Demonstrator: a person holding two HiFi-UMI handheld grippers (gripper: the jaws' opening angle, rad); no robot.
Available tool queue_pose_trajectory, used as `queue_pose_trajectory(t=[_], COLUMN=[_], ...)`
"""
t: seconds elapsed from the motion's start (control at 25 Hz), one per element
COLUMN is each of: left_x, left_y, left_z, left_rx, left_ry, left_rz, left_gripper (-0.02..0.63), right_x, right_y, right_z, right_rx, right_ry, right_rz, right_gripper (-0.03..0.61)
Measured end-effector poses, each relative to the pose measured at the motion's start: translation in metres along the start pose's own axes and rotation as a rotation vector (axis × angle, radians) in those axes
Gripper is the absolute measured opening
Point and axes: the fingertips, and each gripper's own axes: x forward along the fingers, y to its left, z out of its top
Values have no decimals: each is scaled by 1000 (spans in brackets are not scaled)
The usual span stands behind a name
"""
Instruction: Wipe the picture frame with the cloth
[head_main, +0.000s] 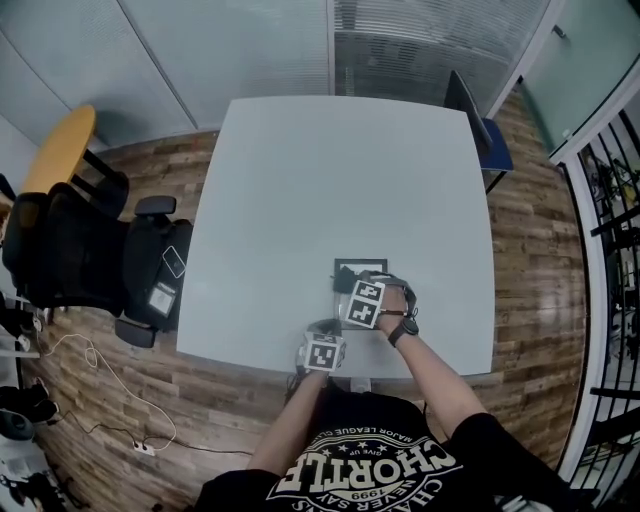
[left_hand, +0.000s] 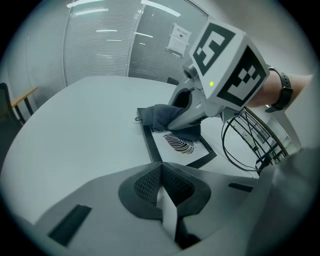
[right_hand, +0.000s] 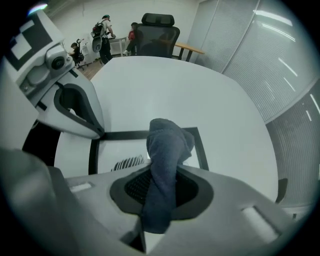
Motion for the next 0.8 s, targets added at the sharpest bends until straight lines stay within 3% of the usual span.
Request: queue_pose_trajectory(t=[0.24,0.4,0.64,0.8], left_x=[-1,-1,-1,-1], left_y=[1,1,-3,-3], left_z=[-1,-2,0,-1], left_rx=[13,19,15,16], left_ry=[-5,-4,-4,-9], left_rz=[21,27,17,7], left_gripper=[6,6,6,6], right_x=[-16,-21,-24,-27], right_y=[-8,-11,-11,-4], right_z=[-59,-74,-71,-34], right_rx=[96,140,154,141], right_ry=[48,46,47,-27], right_rz=[-41,-55,-51,-36], right_gripper=[78,78,78,78])
